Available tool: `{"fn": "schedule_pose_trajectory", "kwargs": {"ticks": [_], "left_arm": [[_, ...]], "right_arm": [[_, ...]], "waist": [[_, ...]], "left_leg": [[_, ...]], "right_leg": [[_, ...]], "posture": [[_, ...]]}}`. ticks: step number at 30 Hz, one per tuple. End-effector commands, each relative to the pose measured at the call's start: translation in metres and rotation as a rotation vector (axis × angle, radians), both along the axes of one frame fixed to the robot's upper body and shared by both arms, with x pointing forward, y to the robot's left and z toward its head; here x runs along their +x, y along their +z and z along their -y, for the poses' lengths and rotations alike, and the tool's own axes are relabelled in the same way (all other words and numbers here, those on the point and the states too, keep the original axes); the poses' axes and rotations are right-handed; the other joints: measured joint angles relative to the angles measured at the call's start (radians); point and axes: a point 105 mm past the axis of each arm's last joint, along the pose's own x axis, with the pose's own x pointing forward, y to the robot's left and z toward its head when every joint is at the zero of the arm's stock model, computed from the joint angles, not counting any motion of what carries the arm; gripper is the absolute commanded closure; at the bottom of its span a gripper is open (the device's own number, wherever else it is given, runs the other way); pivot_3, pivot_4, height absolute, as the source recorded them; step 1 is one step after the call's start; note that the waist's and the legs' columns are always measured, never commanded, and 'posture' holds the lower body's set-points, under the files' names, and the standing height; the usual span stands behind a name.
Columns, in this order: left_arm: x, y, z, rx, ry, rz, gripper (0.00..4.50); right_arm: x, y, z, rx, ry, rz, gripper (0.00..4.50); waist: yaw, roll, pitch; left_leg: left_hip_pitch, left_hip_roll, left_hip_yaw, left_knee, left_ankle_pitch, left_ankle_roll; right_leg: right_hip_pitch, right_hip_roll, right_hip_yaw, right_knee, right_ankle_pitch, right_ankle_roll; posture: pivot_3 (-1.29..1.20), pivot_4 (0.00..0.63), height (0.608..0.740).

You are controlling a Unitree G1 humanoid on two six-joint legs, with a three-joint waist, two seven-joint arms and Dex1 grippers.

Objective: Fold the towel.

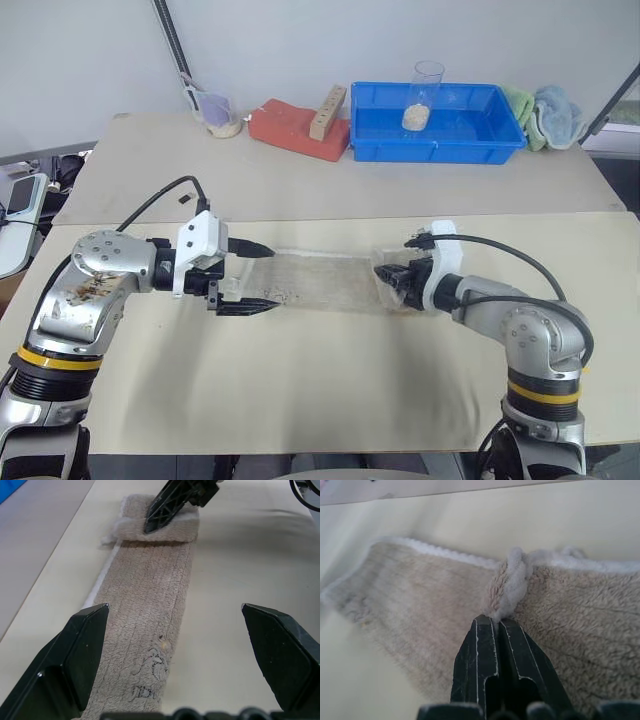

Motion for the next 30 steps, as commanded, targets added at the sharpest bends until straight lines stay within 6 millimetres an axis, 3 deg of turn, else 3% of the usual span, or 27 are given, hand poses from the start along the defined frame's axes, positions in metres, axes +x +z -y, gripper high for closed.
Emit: {"fn": "schedule_pose_trajectory", "kwargs": {"ticks": [1,9,12,18,24,30], "left_arm": [[0.0,0.012,-0.002,-0.019,0.026,0.052,0.0],[0.014,0.005,-0.016,-0.129,0.319,0.075,0.0],[0.014,0.001,-0.032,-0.226,0.514,0.067,0.0],[-0.001,-0.023,-0.051,-0.348,0.837,-0.022,0.0],[-0.005,-0.052,-0.034,-0.432,1.004,-0.192,0.0],[0.006,-0.079,-0.017,-0.474,1.123,-0.369,0.0]], "right_arm": [[0.004,0.018,-0.003,-0.002,0.021,0.101,2.79],[-0.011,0.058,-0.02,-0.004,0.199,0.258,0.04],[-0.027,0.077,-0.031,-0.106,0.398,0.388,0.04],[-0.047,0.081,-0.039,-0.263,0.703,0.533,0.04],[-0.053,0.078,-0.041,-0.258,0.82,0.548,0.04],[-0.053,0.078,-0.035,-0.265,0.858,0.553,0.04]], "waist": [[0.0,0.0,0.0],[0.0,0.0,0.0],[0.0,0.0,0.0],[0.006,-0.001,0.001],[0.022,-0.002,0.001],[0.033,-0.002,0.001]], "left_leg": [[0.0,0.0,0.0,0.0,0.0,0.0],[0.0,0.0,-0.002,0.0,0.0,0.0],[0.0,0.001,-0.003,0.0,0.0,0.0],[0.002,0.001,-0.003,-0.001,0.0,0.0],[0.002,0.0,-0.002,0.0,0.0,0.0],[0.001,0.0,0.0,0.0,0.0,0.0]], "right_leg": [[0.0,0.0,0.0,0.0,0.0,0.0],[0.0,0.0,0.0,0.0,0.0,0.0],[0.0,0.0,0.0,-0.001,0.0,0.0],[0.002,-0.001,-0.001,-0.003,0.0,0.0],[0.004,-0.003,0.0,-0.005,0.0,0.0],[0.004,-0.002,0.0,-0.006,0.0,0.0]], "posture": [[0.0,0.15,0.74],[0.0,0.15,0.74],[0.0,0.15,0.74],[0.0,0.15,0.74],[0.0,0.15,0.74],[0.0,0.15,0.74]]}}
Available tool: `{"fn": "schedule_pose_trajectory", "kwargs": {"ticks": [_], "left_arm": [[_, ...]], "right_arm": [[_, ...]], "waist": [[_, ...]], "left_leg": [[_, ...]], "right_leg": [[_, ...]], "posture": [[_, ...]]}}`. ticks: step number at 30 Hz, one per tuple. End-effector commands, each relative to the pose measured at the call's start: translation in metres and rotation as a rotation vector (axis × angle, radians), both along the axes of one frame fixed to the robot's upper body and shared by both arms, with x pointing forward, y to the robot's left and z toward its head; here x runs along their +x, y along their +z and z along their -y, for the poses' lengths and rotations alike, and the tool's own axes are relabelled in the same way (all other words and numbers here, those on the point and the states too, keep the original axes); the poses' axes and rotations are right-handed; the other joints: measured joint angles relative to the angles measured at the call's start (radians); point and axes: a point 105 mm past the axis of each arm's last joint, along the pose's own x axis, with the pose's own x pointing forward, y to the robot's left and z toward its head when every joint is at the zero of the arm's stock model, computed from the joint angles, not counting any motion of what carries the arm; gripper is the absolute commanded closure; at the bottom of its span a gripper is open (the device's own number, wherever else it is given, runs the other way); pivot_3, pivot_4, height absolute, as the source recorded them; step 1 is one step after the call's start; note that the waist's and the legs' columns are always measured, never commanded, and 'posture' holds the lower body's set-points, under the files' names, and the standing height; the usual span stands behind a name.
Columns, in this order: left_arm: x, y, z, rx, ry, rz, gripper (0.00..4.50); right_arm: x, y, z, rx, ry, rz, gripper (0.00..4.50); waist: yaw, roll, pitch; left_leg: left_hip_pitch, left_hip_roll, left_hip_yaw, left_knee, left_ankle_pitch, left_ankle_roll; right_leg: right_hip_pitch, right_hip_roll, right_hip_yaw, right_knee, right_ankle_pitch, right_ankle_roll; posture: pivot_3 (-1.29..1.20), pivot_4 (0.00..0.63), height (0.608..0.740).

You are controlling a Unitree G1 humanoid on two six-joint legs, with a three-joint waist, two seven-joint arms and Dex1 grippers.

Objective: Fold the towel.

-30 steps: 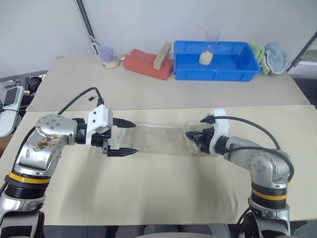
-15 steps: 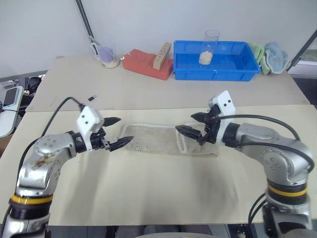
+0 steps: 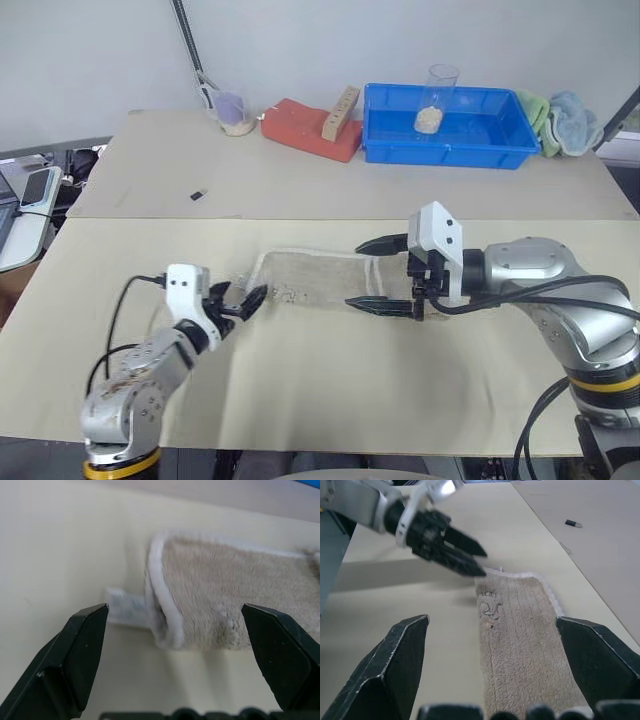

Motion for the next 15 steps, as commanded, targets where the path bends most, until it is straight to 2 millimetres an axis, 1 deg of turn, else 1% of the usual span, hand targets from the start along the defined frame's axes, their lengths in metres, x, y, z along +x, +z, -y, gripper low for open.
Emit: {"fn": "schedule_pose_trajectory", "kwargs": {"ticks": [1,6,7,9,11,12,13,15], "left_arm": [[0.009,0.0,0.005,-0.027,0.032,-0.032,0.0],[0.017,-0.012,0.011,0.002,0.051,-0.112,0.0],[0.018,-0.013,0.013,-0.002,0.046,-0.125,0.24],[0.02,-0.016,0.019,-0.016,0.036,-0.159,0.79],[0.019,-0.019,0.023,-0.013,0.03,-0.19,1.68],[0.017,-0.022,0.025,-0.009,0.019,-0.214,2.23],[0.016,-0.024,0.027,-0.004,0.013,-0.231,2.61],[0.013,-0.026,0.029,0.006,-0.002,-0.256,3.67]], "right_arm": [[0.0,0.012,0.004,-0.004,0.022,0.062,0.04],[0.001,0.018,0.008,-0.008,0.034,0.059,0.04],[0.001,0.02,0.008,-0.009,0.038,0.058,0.01],[0.0,0.024,0.007,-0.009,0.045,0.058,0.0],[0.0,0.028,0.006,-0.009,0.05,0.057,0.0],[0.0,0.03,0.006,-0.006,0.051,0.053,0.0],[0.0,0.033,0.006,-0.004,0.052,0.05,0.0],[0.0,0.035,0.007,-0.006,0.055,0.042,0.0]], "waist": [[0.001,0.0,0.0],[0.0,0.0,0.0],[0.0,0.0,0.0],[0.001,0.0,0.0],[0.001,0.0,-0.001],[0.002,0.0,-0.001],[0.003,0.0,-0.001],[0.007,0.0,-0.001]], "left_leg": [[0.0,0.0,0.0,0.0,0.0,0.0],[0.0,0.0,0.002,0.0,0.0,0.0],[0.001,0.0,0.002,0.0,0.0,0.0],[0.001,0.0,0.002,0.0,0.0,0.0],[0.001,0.0,0.002,0.0,0.0,0.0],[0.001,0.0,0.002,0.0,0.0,0.0],[0.001,-0.001,0.002,0.0,0.0,0.0],[0.0,-0.001,0.002,0.0,0.0,0.0]], "right_leg": [[0.0,0.0,0.0,0.0,0.0,0.0],[0.001,0.0,0.0,0.0,0.0,0.0],[0.001,0.0,0.0,0.0,0.0,0.0],[0.001,0.0,0.0,0.0,0.0,0.0],[0.002,0.0,0.0,-0.001,0.0,0.0],[0.002,0.0,0.0,-0.001,0.0,0.0],[0.002,0.0,0.0,-0.001,0.0,0.0],[0.002,-0.001,0.0,-0.002,0.0,0.0]], "posture": [[0.0,0.15,0.74],[0.0,0.15,0.74],[0.0,0.15,0.74],[0.0,0.15,0.74],[0.0,0.15,0.74],[0.0,0.15,0.74],[0.0,0.15,0.74],[0.0,0.15,0.74]]}}
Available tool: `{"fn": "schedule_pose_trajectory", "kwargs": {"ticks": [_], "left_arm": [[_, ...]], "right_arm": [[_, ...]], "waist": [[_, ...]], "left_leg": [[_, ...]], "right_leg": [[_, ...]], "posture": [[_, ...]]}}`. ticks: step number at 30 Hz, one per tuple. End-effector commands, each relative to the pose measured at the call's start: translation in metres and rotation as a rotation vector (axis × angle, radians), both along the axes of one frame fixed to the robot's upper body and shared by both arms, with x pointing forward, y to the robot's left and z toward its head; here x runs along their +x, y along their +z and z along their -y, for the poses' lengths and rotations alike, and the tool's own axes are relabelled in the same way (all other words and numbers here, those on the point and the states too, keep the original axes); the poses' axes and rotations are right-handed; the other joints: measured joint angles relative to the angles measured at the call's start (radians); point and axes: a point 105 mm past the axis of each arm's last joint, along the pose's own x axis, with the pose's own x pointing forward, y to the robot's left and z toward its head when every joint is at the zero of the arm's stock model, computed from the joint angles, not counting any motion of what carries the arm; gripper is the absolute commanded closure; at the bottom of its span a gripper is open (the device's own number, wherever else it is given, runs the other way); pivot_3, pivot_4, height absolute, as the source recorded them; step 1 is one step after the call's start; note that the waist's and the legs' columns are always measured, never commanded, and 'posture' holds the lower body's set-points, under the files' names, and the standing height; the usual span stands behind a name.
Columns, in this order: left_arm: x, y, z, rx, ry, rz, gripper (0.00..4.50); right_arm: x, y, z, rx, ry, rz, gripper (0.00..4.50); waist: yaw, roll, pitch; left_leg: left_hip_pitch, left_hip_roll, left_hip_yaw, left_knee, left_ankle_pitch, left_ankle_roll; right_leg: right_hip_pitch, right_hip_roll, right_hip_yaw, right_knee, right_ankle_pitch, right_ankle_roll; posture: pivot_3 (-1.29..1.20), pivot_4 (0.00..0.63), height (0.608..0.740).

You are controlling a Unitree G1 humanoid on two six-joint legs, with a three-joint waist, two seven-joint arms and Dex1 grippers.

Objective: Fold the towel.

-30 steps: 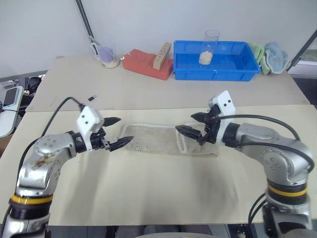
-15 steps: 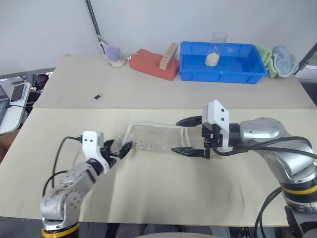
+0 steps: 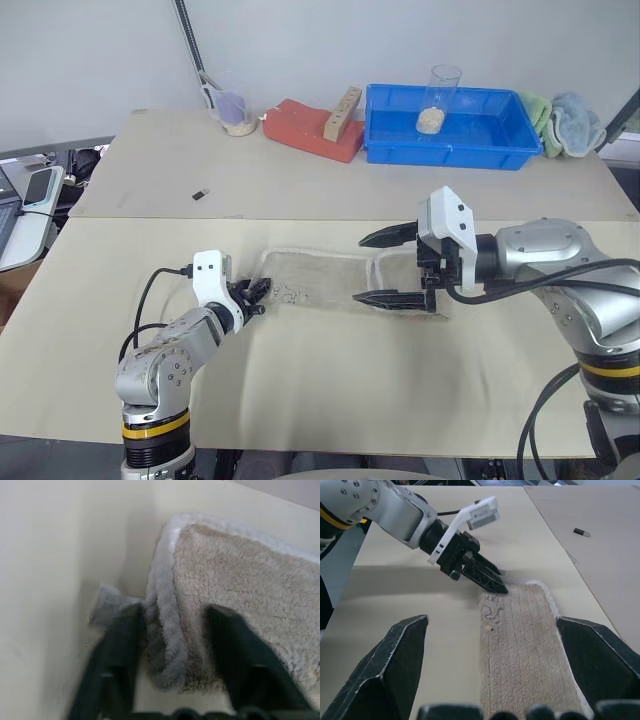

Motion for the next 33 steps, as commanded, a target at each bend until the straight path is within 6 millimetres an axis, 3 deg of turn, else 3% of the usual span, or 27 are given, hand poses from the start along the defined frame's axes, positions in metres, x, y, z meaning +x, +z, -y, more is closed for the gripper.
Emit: {"fn": "schedule_pose_trajectory", "kwargs": {"ticks": [1,2,9,14,18,23,33], "left_arm": [[-0.012,-0.019,0.014,0.005,-0.066,-0.118,4.12],[-0.012,-0.02,0.015,0.012,-0.076,-0.122,4.46],[0.0,-0.004,0.021,0.023,-0.1,-0.038,4.46],[0.008,0.041,0.037,0.008,-0.237,0.146,4.46],[0.002,0.067,0.064,0.074,-0.464,0.226,4.46],[-0.001,0.08,0.103,0.073,-0.676,0.273,4.46],[0.009,0.088,0.196,-0.006,-0.885,0.375,4.46]], "right_arm": [[-0.002,0.017,0.004,0.012,0.003,0.032,0.0],[-0.003,0.018,0.005,0.011,0.003,0.029,0.0],[-0.005,0.023,0.01,-0.001,-0.004,0.022,0.0],[-0.009,0.023,0.032,-0.052,-0.056,0.003,0.0],[-0.018,0.019,0.062,-0.147,-0.122,-0.038,0.0],[-0.029,0.015,0.091,-0.226,-0.211,-0.083,0.0],[-0.052,0.013,0.115,-0.241,-0.348,-0.123,0.0]], "waist": [[0.003,0.0,0.0],[0.005,0.0,0.0],[0.018,0.0,0.0],[0.023,0.0,0.0],[0.021,-0.001,0.0],[0.01,-0.002,0.001],[0.018,-0.006,0.004]], "left_leg": [[0.0,0.0,0.0,0.0,0.0,0.0],[0.0,0.0,0.0,0.0,0.0,0.0],[0.0,0.0,0.0,0.0,0.0,0.0],[-0.005,0.0,-0.001,0.0,0.0,-0.001],[-0.006,0.0,-0.001,0.0,0.0,-0.001],[-0.005,0.0,0.001,0.0,0.0,-0.001],[-0.007,0.0,0.002,0.001,0.001,-0.001]], "right_leg": [[0.0,0.0,0.0,0.0,0.0,0.0],[0.0,0.0,0.0,-0.001,0.0,0.0],[0.001,-0.001,0.0,-0.002,0.0,0.0],[-0.001,0.0,0.0,-0.005,0.0,0.0],[-0.001,0.0,-0.001,-0.007,0.0,0.0],[0.0,0.001,0.0,-0.007,0.0,0.0],[0.001,0.001,0.0,-0.008,0.0,0.0]], "posture": [[0.0,0.15,0.74],[0.0,0.15,0.74],[0.0,0.15,0.74],[0.0,0.15,0.74],[0.0,0.15,0.74],[0.0,0.15,0.74],[0.0,0.15,0.74]]}}
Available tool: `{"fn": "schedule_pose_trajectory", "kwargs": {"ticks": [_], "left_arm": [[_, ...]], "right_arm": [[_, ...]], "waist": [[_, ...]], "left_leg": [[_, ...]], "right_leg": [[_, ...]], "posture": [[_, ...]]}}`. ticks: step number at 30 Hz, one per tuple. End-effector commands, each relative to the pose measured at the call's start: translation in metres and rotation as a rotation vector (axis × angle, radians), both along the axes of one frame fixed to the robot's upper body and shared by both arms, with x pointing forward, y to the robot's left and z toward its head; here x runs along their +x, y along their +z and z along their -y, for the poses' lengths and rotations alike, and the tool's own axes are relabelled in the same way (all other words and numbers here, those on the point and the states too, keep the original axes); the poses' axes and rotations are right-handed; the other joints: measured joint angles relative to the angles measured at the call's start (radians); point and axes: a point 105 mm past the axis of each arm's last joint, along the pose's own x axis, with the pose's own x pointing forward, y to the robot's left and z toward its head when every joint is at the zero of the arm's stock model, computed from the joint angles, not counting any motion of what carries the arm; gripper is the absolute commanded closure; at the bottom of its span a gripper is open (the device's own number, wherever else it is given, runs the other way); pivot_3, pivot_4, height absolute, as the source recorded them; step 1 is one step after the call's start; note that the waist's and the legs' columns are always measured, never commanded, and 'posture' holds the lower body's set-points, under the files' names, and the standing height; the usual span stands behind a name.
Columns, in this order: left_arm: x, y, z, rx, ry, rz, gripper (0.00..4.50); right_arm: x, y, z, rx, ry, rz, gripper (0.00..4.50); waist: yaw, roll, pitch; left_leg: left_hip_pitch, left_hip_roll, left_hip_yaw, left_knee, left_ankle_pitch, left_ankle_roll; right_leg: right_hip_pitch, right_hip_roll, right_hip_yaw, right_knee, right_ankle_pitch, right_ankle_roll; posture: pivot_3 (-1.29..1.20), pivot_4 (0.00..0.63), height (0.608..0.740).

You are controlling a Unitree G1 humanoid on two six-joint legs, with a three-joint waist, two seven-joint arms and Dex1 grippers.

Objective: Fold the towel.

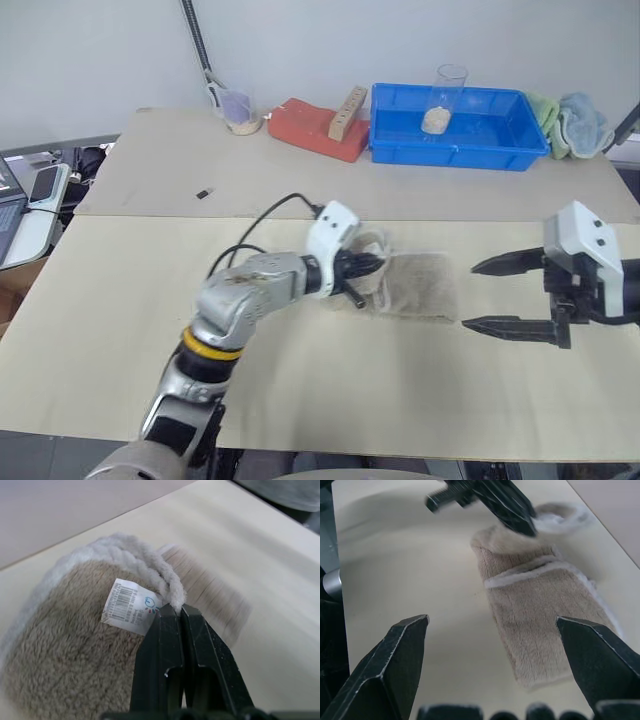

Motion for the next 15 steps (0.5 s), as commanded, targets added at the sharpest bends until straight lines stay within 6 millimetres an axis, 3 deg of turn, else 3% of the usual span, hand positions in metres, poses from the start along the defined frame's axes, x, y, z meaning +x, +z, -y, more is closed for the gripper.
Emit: {"fn": "schedule_pose_trajectory", "kwargs": {"ticks": [1,6,10,14,15], "left_arm": [[-0.006,0.011,0.033,-0.039,-0.086,0.067,4.46],[-0.017,-0.009,0.068,0.031,-0.165,0.128,4.46],[-0.016,-0.015,0.071,0.056,-0.179,0.148,4.46],[-0.022,-0.007,0.073,0.014,-0.237,0.141,3.11],[-0.028,-0.001,0.073,-0.013,-0.28,0.148,2.55]], "right_arm": [[-0.008,0.011,0.004,-0.013,-0.036,0.049,0.0],[-0.015,0.009,0.008,-0.014,-0.076,0.043,0.0],[-0.016,0.009,0.009,-0.007,-0.096,0.05,0.0],[-0.013,0.008,0.012,0.003,-0.124,0.067,0.0],[-0.011,0.008,0.013,0.01,-0.134,0.075,0.0]], "waist": [[0.002,0.0,0.0],[0.002,0.0,0.0],[-0.004,0.0,0.0],[-0.003,0.0,0.0],[-0.002,0.0,0.0]], "left_leg": [[0.0,0.0,0.0,0.0,0.0,0.0],[-0.001,0.0,0.001,0.0,0.0,0.0],[0.0,0.0,0.002,0.0,0.0,0.0],[0.0,0.0,0.002,0.0,0.0,0.0],[0.0,0.0,0.002,0.0,0.0,0.0]], "right_leg": [[0.0,0.0,0.0,0.0,0.0,0.0],[0.0,0.0,0.0,0.0,0.0,0.0],[0.001,0.0,0.002,0.0,0.0,0.0],[0.001,0.0,0.001,0.0,0.0,0.0],[0.001,0.0,0.001,0.0,0.0,0.0]], "posture": [[0.0,0.15,0.74],[0.0,0.15,0.74],[0.0,0.15,0.74],[0.0,0.15,0.74],[0.0,0.15,0.74]]}}
